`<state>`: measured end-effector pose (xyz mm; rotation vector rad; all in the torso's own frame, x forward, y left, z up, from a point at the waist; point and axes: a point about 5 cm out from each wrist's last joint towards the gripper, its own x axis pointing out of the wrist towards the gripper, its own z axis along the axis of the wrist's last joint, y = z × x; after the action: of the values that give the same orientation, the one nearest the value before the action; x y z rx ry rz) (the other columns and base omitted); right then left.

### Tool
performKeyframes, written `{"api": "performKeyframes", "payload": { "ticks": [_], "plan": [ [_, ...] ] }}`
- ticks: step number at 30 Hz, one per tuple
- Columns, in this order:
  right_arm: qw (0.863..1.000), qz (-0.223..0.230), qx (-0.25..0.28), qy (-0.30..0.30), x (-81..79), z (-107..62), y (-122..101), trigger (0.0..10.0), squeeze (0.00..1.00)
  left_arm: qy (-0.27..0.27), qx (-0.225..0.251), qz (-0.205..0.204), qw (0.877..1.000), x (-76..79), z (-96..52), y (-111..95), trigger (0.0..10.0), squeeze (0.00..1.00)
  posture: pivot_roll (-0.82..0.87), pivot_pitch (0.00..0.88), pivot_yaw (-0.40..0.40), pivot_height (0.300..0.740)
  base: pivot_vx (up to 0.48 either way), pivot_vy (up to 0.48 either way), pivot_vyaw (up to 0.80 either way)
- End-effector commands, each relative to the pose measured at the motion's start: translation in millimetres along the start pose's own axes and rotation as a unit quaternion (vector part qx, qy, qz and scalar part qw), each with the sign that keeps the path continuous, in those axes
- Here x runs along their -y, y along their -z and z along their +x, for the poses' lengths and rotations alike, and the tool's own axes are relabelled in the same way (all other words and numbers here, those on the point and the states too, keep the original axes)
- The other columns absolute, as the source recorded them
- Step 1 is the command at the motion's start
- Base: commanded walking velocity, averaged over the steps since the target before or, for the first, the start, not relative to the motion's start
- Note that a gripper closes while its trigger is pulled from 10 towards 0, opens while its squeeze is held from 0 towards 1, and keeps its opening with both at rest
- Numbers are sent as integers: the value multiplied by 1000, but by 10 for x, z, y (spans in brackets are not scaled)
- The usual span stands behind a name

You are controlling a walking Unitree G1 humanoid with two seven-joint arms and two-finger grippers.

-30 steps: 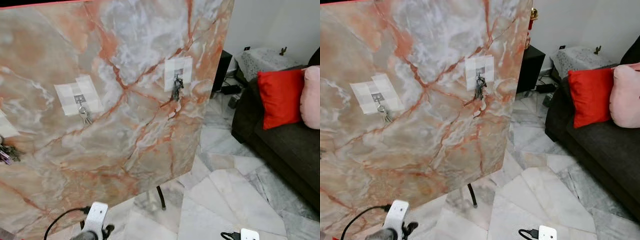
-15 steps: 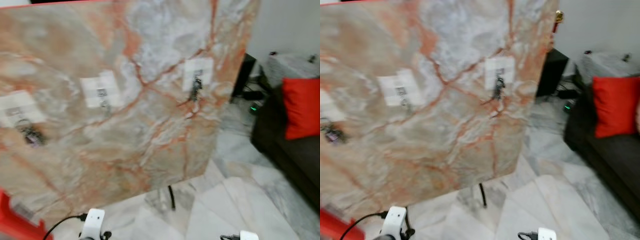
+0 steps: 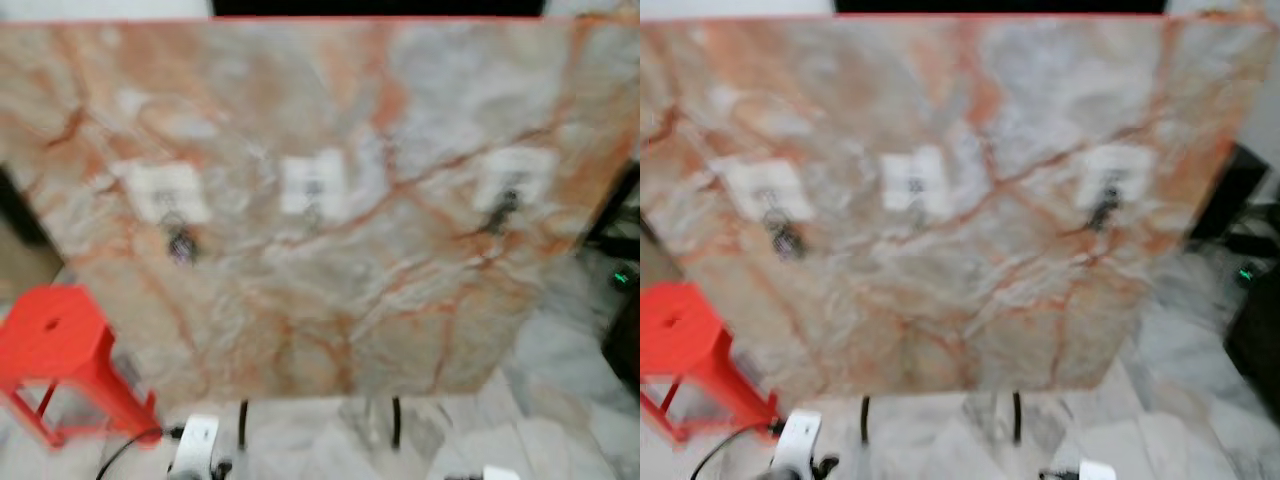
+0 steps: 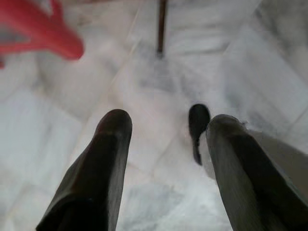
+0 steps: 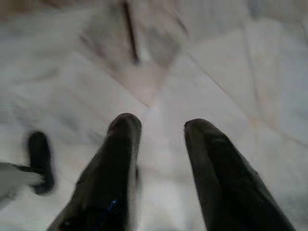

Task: Hang keys on a hook

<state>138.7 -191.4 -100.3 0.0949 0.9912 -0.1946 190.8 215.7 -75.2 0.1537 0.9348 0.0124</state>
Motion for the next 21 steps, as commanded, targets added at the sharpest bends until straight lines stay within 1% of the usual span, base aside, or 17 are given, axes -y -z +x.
{"api": "performKeyframes", "payload": {
  "ticks": [1,4,11,12,18,21],
  "plan": [
    [1000,-2,-11,8,78,-18,64,10000,0,5,-3,0,1000,56,4,9,10000,0,7,0,-46,740,0,0,800],
    [1000,-1,-11,7,75,-19,68,10000,0,5,-5,0,1000,54,1,24,10000,0,5,0,-35,740,0,0,800],
    [1000,2,-12,8,76,-16,62,10000,0,-2,-6,-12,1000,22,-4,39,10000,0,1,0,-38,740,0,0,800],
    [1000,13,-14,9,76,-17,67,10000,0,-3,-8,-15,1000,19,-5,47,10000,0,0,0,-38,740,0,0,0],
    [1000,17,-12,13,93,-17,62,10000,0,-8,-20,-14,1000,22,-9,87,10000,0,-4,0,-43,740,0,0,0],
    [1000,17,-12,12,97,-16,58,10000,0,-12,-24,-27,999,20,-12,105,10000,0,0,0,-49,740,0,84,0]
  ]
}}
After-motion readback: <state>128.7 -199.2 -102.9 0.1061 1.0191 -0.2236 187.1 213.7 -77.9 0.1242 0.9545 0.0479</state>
